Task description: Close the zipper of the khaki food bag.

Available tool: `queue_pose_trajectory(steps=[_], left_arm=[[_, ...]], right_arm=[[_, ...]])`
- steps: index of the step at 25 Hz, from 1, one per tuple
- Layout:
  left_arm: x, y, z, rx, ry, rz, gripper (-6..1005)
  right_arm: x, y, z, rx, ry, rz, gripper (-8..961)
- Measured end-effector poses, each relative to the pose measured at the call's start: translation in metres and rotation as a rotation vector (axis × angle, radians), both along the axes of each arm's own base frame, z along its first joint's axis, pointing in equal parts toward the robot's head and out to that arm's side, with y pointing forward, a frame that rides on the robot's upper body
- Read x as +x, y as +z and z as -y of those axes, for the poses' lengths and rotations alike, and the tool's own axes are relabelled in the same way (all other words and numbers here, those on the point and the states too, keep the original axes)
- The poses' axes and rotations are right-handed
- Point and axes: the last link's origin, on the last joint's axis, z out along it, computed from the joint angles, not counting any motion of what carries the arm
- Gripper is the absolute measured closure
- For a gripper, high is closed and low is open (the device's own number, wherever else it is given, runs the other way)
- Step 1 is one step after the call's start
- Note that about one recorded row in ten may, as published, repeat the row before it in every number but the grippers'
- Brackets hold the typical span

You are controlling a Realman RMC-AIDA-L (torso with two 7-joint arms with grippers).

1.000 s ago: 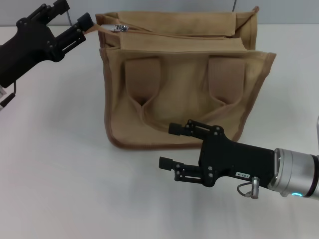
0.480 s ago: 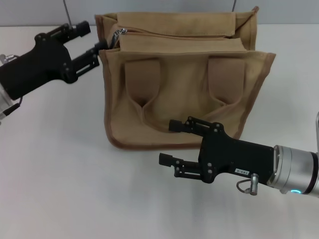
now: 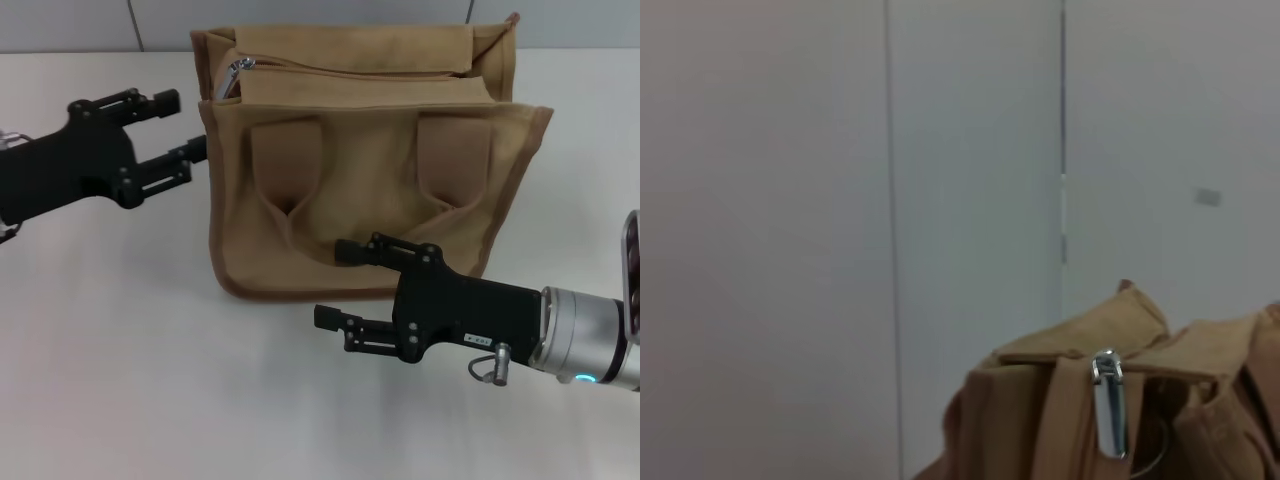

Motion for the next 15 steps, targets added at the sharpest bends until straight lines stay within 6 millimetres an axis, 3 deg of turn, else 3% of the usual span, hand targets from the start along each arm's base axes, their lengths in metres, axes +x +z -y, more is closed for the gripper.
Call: queue_pose_trajectory(steps=[9,15], left_arm=[[0.014,-0.017,-0.018,-0.004,-0.001,-0.007,370],[0.015,-0.007,-0.021,0.090,0.016,0.102,374]], right_arm=[[0.001,-0.001,0.002,-0.004,-0.007,-0.001,239],[0.003,-0.001,0.003,-0.004,-0.015,0.000,242]])
